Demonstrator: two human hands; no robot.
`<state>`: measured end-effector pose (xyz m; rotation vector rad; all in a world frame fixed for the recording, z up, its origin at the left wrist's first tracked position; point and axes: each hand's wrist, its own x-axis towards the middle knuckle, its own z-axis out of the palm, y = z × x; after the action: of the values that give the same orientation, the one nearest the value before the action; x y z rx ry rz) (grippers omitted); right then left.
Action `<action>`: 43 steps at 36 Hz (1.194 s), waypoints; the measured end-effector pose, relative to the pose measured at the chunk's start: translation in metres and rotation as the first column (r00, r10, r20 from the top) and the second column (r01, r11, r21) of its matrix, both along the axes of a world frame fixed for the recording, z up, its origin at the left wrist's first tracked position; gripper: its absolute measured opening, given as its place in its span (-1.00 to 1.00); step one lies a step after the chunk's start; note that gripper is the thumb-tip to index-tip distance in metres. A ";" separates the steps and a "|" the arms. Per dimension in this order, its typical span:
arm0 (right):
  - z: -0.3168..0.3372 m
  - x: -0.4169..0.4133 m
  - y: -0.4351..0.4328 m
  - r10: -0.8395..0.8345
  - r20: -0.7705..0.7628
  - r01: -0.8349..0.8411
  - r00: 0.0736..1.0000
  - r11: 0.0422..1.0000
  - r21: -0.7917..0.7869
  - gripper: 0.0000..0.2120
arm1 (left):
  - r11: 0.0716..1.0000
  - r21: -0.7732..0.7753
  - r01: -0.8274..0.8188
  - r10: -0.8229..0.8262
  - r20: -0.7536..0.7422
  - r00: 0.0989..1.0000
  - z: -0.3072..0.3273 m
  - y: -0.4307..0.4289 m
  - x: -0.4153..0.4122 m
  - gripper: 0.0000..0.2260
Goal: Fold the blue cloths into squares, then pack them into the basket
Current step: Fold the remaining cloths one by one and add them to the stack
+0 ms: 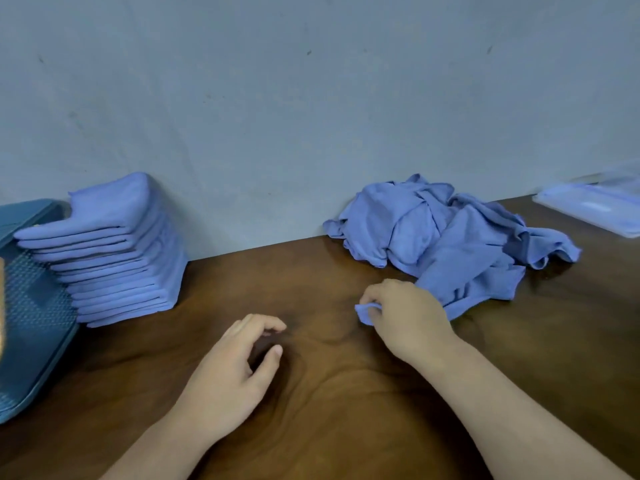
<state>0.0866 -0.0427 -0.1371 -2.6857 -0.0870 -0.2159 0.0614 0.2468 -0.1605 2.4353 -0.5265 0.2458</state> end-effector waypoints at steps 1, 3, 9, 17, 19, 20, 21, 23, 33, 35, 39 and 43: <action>0.000 -0.002 0.009 0.070 0.029 -0.072 0.997 0.996 0.056 -0.80 | 1.000 -0.027 -0.003 0.003 -0.005 1.000 0.000 0.000 0.001 -0.78; -0.007 -0.004 0.026 0.202 0.073 -0.211 0.977 0.967 0.144 -0.78 | 0.999 -0.049 0.021 -0.021 0.005 1.000 0.002 -0.003 0.002 -0.73; -0.017 -0.005 0.041 0.393 0.113 -0.406 0.913 0.841 0.359 -0.74 | 0.980 0.021 0.199 -0.199 0.007 0.980 0.001 -0.009 0.003 -0.55; -0.002 0.001 0.002 -0.192 0.109 0.216 0.975 0.929 -0.301 -0.46 | 0.908 0.313 0.278 -0.282 -0.033 0.959 -0.008 -0.012 0.007 -0.64; -0.005 0.001 -0.005 -0.302 -0.036 0.261 0.953 0.872 -0.414 -0.44 | 0.922 0.289 0.258 -0.273 0.013 0.962 -0.006 -0.013 0.006 -0.70; -0.008 0.001 -0.006 -0.319 -0.088 0.255 0.944 0.870 -0.421 -0.46 | 0.928 0.276 0.249 -0.273 0.050 0.961 -0.005 -0.014 0.006 -0.74; -0.009 0.002 -0.005 -0.311 -0.115 0.238 0.944 0.877 -0.417 -0.49 | 0.934 0.263 0.241 -0.273 0.094 0.957 -0.004 -0.014 0.006 -0.78; -0.012 0.002 -0.001 -0.243 -0.078 0.189 0.967 0.886 -0.424 -0.54 | 0.943 0.254 0.217 -0.265 0.175 0.948 -0.001 -0.014 0.004 -0.77; -0.006 -0.021 0.051 0.290 0.059 -0.296 0.955 0.944 0.145 -0.71 | 0.973 -0.202 0.108 -0.035 0.335 0.941 0.006 0.000 0.007 -0.60; -0.007 -0.030 0.062 0.403 0.025 -0.382 0.915 0.844 0.377 -0.67 | 0.968 -0.220 0.120 -0.070 0.223 0.972 0.004 0.002 0.012 -0.84; 0.000 -0.031 0.057 0.398 0.111 -0.405 0.911 0.809 0.425 -0.47 | 0.971 -0.118 0.208 -0.220 -0.102 0.970 -0.004 0.003 0.018 -0.62; -0.003 -0.010 0.026 0.197 0.231 -0.214 0.953 0.975 0.052 -0.31 | 0.977 -0.035 0.209 -0.211 -0.057 0.976 -0.002 0.003 0.017 -0.79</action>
<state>0.0770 -0.0169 -0.1405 -2.5432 -0.4176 -0.4477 0.0782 0.2499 -0.1625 2.3288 -0.7415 0.0898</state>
